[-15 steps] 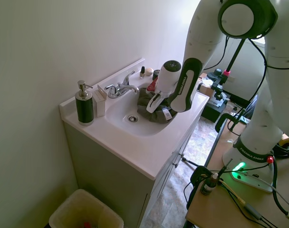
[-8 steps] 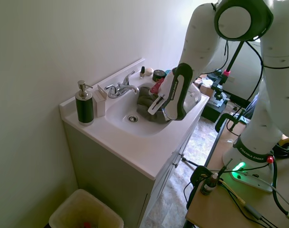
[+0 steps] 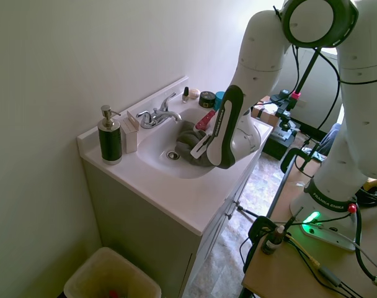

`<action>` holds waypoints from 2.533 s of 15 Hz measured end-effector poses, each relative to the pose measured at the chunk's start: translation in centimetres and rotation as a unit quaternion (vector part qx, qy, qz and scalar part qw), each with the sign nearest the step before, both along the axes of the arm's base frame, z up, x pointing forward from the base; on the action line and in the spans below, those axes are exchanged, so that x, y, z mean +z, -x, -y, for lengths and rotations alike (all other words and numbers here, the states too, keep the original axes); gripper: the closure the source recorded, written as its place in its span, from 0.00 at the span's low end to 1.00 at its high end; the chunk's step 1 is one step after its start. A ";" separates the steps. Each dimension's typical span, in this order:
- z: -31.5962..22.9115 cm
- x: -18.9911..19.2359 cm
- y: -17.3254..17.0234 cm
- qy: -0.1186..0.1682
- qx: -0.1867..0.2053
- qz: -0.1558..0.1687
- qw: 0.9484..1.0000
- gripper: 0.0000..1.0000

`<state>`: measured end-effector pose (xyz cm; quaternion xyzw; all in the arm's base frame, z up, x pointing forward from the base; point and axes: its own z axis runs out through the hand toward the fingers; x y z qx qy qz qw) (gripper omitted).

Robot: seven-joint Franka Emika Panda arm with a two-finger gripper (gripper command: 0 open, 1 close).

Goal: Sanitize the sink

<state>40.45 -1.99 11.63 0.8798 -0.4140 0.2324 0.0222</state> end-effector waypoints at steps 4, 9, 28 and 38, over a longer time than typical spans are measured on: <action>-3.9 0.3 0.5 -0.031 -0.006 -0.007 0.999 1.00; -6.7 1.2 0.0 -0.083 -0.035 -0.040 0.995 1.00; -10.6 10.4 -0.6 -0.310 -0.025 -0.221 0.924 1.00; -16.4 17.6 3.6 -0.219 0.122 -0.176 0.952 0.00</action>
